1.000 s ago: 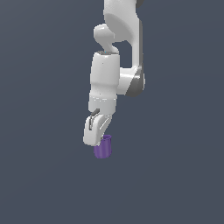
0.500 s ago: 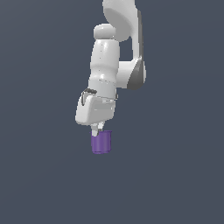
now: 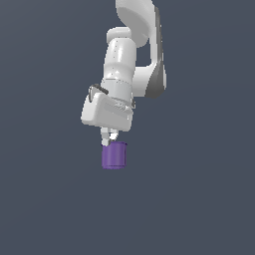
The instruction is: Pick up the object and move it to a goal position.
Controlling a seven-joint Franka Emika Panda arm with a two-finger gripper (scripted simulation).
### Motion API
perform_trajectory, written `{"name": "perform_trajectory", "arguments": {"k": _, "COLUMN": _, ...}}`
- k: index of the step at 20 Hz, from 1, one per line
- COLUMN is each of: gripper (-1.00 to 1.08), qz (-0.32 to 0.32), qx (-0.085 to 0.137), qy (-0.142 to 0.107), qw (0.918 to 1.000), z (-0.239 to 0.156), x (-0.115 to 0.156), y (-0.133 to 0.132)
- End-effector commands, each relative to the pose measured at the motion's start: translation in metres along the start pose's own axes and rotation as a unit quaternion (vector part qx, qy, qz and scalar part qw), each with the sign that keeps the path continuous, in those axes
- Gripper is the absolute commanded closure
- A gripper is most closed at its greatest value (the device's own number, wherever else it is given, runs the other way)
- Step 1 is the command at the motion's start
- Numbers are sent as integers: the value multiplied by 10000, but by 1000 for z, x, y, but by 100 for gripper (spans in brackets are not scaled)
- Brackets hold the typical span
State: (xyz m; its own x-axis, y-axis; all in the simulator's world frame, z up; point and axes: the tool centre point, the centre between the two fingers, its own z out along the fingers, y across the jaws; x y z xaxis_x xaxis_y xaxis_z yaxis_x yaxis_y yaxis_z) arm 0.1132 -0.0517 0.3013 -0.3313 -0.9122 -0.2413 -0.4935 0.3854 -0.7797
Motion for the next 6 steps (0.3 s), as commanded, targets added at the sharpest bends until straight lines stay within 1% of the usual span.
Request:
{"name": "perform_trajectory", "arguments": {"k": 1, "gripper": 108, "qz": 64, "qx": 94, "qy": -28, "qw": 9999, "z": -4, "x": -1, "y": -3}}
{"name": "perform_trajectory", "arguments": {"k": 6, "gripper": 108, "qz": 105, "qx": 147, "qy": -44, "qw": 9998, "z": -6, "x": -1, "y": -4}}
